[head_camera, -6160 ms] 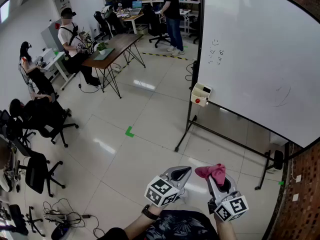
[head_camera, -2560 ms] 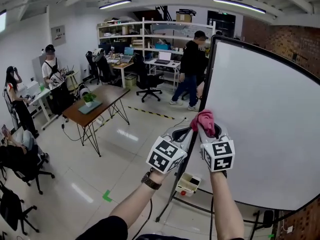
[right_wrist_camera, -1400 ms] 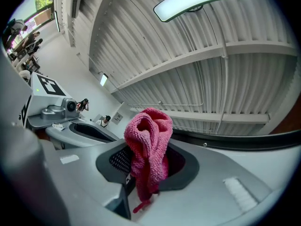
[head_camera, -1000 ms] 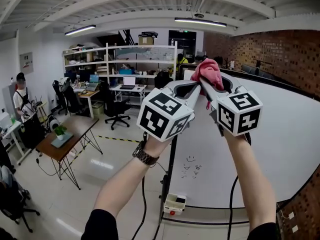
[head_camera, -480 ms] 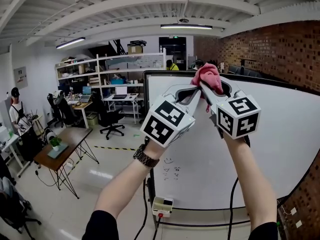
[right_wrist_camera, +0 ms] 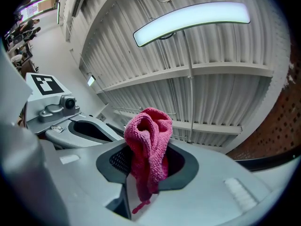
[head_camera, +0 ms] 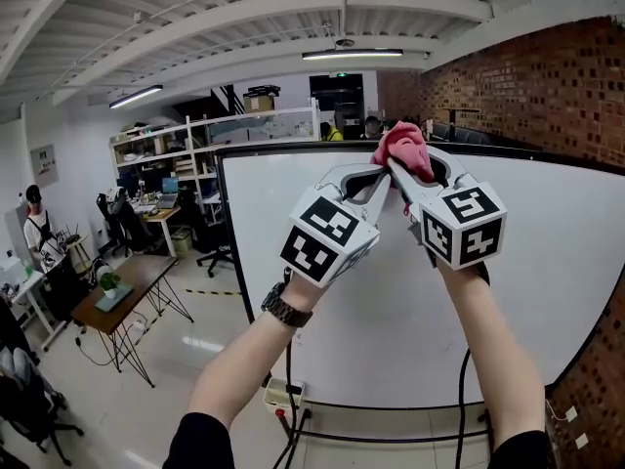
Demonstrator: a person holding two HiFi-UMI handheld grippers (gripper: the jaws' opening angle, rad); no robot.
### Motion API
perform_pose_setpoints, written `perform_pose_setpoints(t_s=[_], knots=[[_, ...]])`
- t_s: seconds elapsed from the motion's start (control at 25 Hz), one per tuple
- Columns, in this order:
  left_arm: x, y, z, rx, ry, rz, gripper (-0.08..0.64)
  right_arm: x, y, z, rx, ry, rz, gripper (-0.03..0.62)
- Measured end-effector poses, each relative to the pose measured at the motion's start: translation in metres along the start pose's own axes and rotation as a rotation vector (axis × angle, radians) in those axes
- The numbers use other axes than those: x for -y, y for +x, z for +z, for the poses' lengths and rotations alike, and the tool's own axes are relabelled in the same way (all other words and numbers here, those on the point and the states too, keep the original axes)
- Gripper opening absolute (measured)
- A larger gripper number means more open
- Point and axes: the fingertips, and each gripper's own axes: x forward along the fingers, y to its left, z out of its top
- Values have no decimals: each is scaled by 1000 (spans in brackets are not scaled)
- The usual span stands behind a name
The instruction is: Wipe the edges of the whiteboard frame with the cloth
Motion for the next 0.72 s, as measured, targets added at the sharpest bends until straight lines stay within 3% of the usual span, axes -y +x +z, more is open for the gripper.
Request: perform_pose_setpoints(t_s=[0.72], knots=[[21, 74, 15, 66, -2, -54, -3, 74, -19, -18, -35, -53, -72, 124]])
